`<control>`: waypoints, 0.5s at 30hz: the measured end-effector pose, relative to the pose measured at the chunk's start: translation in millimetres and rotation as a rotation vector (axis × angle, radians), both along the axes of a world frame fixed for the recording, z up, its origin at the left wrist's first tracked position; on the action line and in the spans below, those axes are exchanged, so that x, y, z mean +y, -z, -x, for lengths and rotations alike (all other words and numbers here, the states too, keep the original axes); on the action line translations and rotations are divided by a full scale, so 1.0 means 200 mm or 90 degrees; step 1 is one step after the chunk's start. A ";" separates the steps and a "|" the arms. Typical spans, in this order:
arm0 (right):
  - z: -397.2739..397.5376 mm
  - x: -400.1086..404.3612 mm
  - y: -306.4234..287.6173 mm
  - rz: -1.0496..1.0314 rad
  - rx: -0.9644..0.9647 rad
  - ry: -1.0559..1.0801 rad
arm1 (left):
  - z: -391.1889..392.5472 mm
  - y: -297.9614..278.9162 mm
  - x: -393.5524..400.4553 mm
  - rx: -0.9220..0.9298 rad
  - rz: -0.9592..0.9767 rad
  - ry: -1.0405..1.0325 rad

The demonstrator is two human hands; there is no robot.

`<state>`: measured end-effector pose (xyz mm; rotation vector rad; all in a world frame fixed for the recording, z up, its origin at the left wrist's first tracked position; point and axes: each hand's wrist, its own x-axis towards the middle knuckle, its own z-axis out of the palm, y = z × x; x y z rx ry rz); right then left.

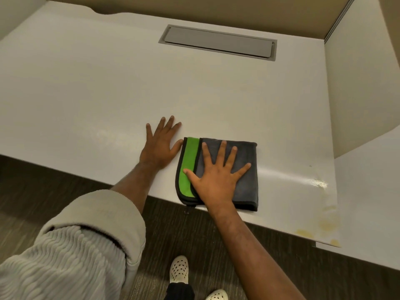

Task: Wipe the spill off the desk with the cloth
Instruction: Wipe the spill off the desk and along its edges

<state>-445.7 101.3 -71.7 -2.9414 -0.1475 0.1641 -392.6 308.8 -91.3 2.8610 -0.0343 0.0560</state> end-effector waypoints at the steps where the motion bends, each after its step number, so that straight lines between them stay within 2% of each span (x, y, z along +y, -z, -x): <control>1: -0.04 0.01 0.00 0.000 0.001 0.007 | 0.00 0.00 0.00 0.001 0.003 -0.002; 9: -0.26 -0.18 0.01 -0.013 0.000 0.080 | 0.00 0.02 0.01 -0.010 -0.019 -0.003; 15: -0.16 -0.37 0.01 -0.005 -0.005 0.110 | 0.00 0.03 0.01 0.006 -0.028 -0.006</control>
